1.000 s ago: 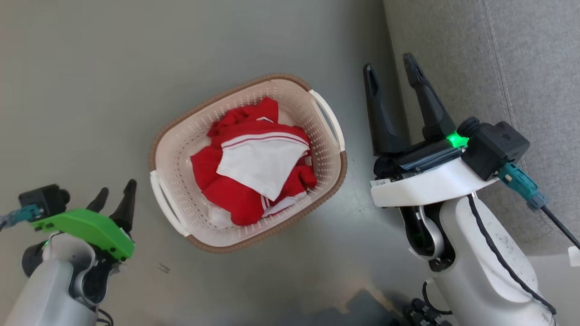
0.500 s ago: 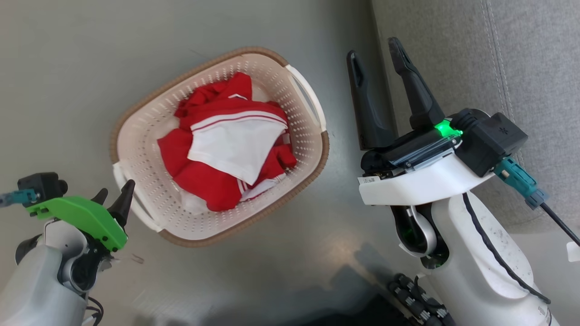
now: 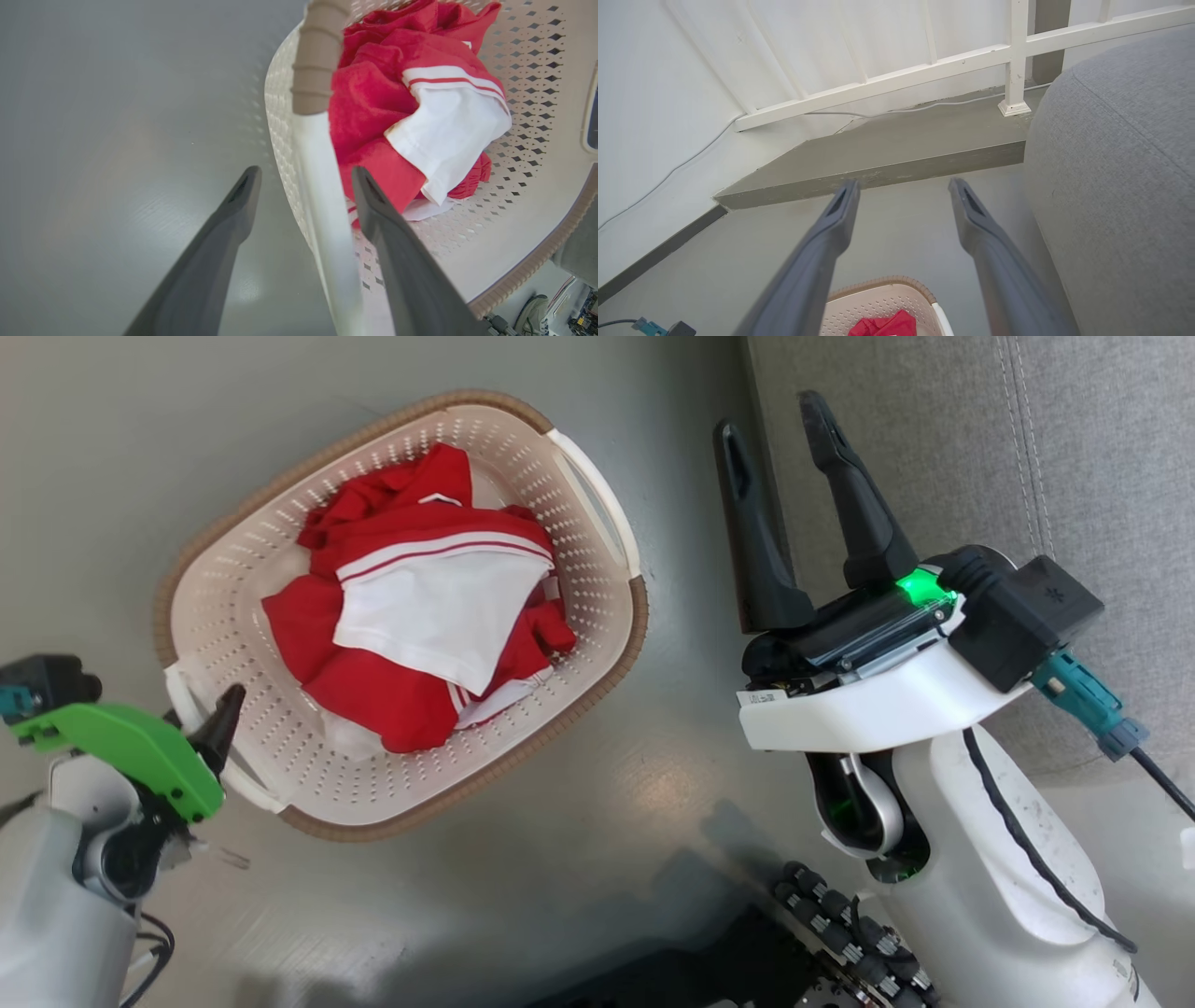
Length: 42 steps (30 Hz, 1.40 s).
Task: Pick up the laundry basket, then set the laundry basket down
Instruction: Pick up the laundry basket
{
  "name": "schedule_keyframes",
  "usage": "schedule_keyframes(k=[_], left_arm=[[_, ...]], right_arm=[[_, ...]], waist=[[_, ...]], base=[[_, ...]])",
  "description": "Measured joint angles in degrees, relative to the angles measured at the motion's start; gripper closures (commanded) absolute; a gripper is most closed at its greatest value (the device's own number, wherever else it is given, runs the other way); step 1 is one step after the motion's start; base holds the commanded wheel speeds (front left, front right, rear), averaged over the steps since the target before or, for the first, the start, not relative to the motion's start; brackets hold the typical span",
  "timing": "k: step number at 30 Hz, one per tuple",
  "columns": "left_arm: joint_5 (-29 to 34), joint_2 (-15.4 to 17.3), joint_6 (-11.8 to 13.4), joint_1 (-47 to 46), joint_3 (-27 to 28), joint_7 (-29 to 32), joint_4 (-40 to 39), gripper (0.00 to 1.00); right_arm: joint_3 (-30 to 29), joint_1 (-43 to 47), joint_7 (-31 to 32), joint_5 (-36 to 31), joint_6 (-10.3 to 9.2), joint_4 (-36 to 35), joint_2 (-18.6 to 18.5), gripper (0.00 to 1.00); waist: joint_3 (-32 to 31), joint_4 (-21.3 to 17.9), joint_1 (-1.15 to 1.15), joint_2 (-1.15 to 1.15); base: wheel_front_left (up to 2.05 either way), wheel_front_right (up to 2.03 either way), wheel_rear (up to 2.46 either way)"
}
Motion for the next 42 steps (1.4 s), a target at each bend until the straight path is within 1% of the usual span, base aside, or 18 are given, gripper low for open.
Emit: schedule_keyframes(k=[5, 13, 14, 15, 16, 17, 18, 19, 20, 23, 26, 29, 33, 38, 42], left_arm=[[-0.04, 0.04, 0.0, -1.69, -1.46, 1.08, 1.29, 0.0], [-0.7, 0.01, 0.0, -2.57, -1.93, 3.61, 4.9, 0.0], [-0.71, 0.0, 0.0, -2.66, -2.07, 3.83, 5.2, 0.05], [-0.75, -0.02, 0.0, -2.87, -2.16, 4.02, 5.43, 0.15], [-0.76, -0.04, 0.0, -3.09, -2.23, 4.02, 5.52, 0.28], [-0.77, -0.04, 0.0, -3.39, -2.27, 4.02, 5.58, 0.53], [-0.82, -0.04, 0.0, -3.64, -2.32, 4.02, 5.59, 0.67], [-0.97, -0.04, 0.0, -3.84, -2.41, 4.02, 5.6, 0.91], [-1.09, -0.05, 0.0, -4.0, -2.55, 4.02, 5.63, 1.0], [-1.08, -0.11, 0.2, -4.23, -3.33, 4.03, 5.78, 1.0], [-0.93, 0.79, 0.0, -4.51, -4.36, 4.03, 6.23, 1.0], [1.02, 0.69, 0.03, -4.58, -6.61, 4.02, 6.22, 1.0], [2.14, 1.4, 0.02, -4.92, -7.73, 3.53, 7.03, 1.0], [4.32, 1.46, 0.02, -5.89, -8.83, 3.42, 8.01, 1.0], [4.59, 1.04, 0.02, -6.71, -9.37, 3.43, 9.4, 1.0]], right_arm=[[-0.59, -0.01, 0.0, 0.21, -0.01, 0.04, -0.01, 0.0], [-0.62, -0.17, 0.0, 1.04, -0.01, 0.09, 0.02, 0.0], [-0.66, -0.22, 0.0, 1.05, -0.01, 0.09, 0.02, 0.0], [-0.71, -0.23, 0.0, 1.14, -0.01, 0.09, 0.02, 0.0], [-0.73, -0.24, 0.0, 1.35, -0.01, 0.1, 0.02, 0.0], [-0.75, -0.24, 0.0, 1.47, -0.01, 0.11, 0.02, 0.0], [-0.77, -0.24, 0.0, 1.47, -0.01, 0.12, 0.02, 0.0], [-0.77, -0.24, 0.0, 1.48, -0.01, 0.12, 0.02, 0.0], [-0.77, -0.24, 0.0, 1.52, -0.01, 0.13, 0.02, 0.0], [-0.91, -0.24, 0.0, 1.88, -0.01, 0.21, 0.03, 0.0], [-1.11, -0.24, 0.0, 1.99, -0.01, 0.35, 0.07, 0.0], [-1.2, -0.24, 0.0, 2.46, -0.01, 0.45, 0.08, 0.0], [-1.16, -0.24, 0.0, 2.49, -0.01, 0.68, 0.09, 0.0], [-1.15, -0.24, 0.0, 2.58, -0.01, 0.96, 0.09, 0.0], [-1.15, -0.23, 0.0, 2.6, -0.01, 1.26, 0.09, 0.0]], waist=[[0.83, -0.72, 0.0, 0.0], [0.74, -1.11, 0.0, 0.0], [0.68, -1.14, 0.0, 0.0], [0.62, -1.18, 0.0, 0.0], [0.55, -1.23, 0.0, 0.0], [0.48, -1.28, 0.0, 0.0], [0.42, -1.33, 0.0, 0.0], [0.35, -1.37, 0.0, 0.0], [0.29, -1.43, 0.0, 0.0], [0.07, -1.57, 0.0, 0.0], [-0.18, -1.68, 0.0, 0.0], [-0.58, -1.77, 0.0, 0.0], [-1.01, -1.8, 0.0, 0.0], [-1.38, -1.81, 0.0, 0.0], [-1.74, -1.83, 0.0, 0.0]], base=[[0.0, 0.0, 0.0], [0.0, 0.0, 0.0], [0.0, 0.0, 0.0], [0.0, 0.0, 0.0], [0.0, 0.0, 0.0], [0.0, 0.0, 0.0], [0.0, 0.0, 0.0], [0.0, 0.0, 0.0], [0.0, 0.0, 0.0], [0.0, 0.0, 0.0], [0.0, 0.0, 0.0], [0.0, 0.0, 0.0], [0.0, 0.0, 0.0], [0.0, 0.0, 0.0], [0.0, 0.0, 0.0]])
